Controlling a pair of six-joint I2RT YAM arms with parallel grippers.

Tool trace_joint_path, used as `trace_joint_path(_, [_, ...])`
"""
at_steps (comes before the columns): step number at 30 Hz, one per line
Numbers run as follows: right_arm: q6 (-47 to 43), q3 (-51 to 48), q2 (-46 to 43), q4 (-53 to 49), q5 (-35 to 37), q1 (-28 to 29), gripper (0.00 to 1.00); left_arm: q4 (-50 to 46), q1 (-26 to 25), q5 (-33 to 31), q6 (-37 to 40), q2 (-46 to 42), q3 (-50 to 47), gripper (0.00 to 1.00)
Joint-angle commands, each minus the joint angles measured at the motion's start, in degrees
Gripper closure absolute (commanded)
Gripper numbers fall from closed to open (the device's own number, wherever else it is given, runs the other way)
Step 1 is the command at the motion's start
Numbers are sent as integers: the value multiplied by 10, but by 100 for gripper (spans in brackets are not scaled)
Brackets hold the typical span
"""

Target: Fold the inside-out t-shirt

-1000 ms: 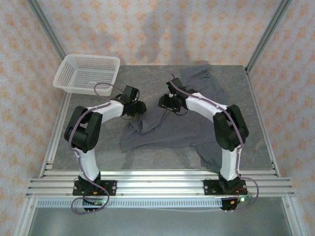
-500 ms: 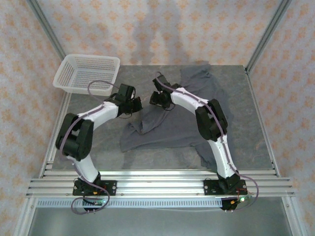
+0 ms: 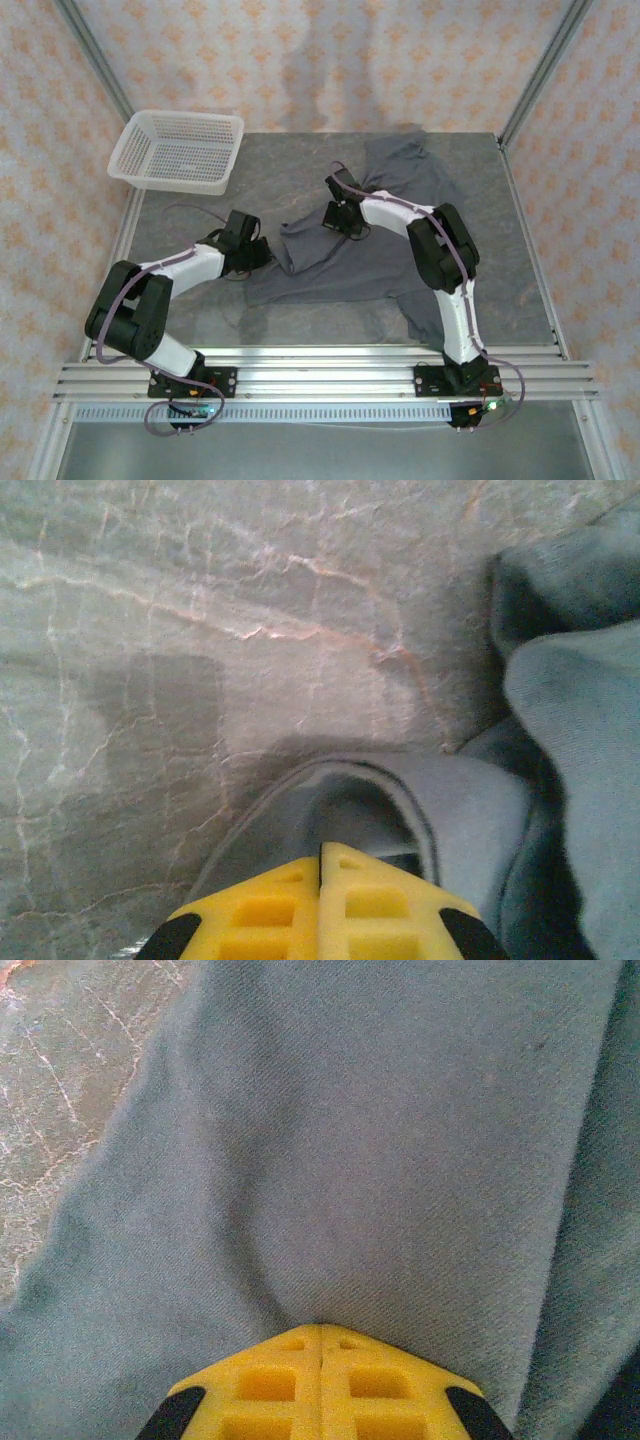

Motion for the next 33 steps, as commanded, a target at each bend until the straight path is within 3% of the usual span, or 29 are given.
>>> trace_joint_path(1, [-11, -15, -14, -8, 3, -2, 94, 28, 4, -10, -10, 0, 13, 81])
trace_joint_path(3, [-16, -20, -29, -6, 6, -2, 89, 26, 3, -18, -12, -8, 25, 72])
trace_joint_path(7, [-27, -53, -87, 17, 21, -2, 83, 7, 4, -35, -25, -9, 71, 66])
trace_joint_path(10, [-33, -74, -134, 27, 20, -1, 77, 0, 4, -27, -29, 33, 123, 64])
trace_joint_path(14, [-32, -110, -199, 35, 32, -2, 74, 51, 5, 4, -35, 104, 167, 51])
trace_joint_path(18, [-34, -146, -263, 27, 50, -3, 72, 47, 7, 11, -29, 174, 212, 50])
trace_joint_path(21, [-40, -160, -298, 12, 65, -3, 71, 71, 10, 30, -35, 198, 219, 61])
trace_joint_path(25, [-41, -176, -325, 1, 85, -4, 71, 86, 10, 45, -42, 200, 219, 90])
trace_joint_path(27, [-39, -181, -331, -1, 86, -4, 71, 83, 10, 39, -42, 191, 219, 100])
trace_joint_path(33, [-26, -190, -341, -4, 80, -4, 71, 48, 18, -12, -14, 166, 279, 100])
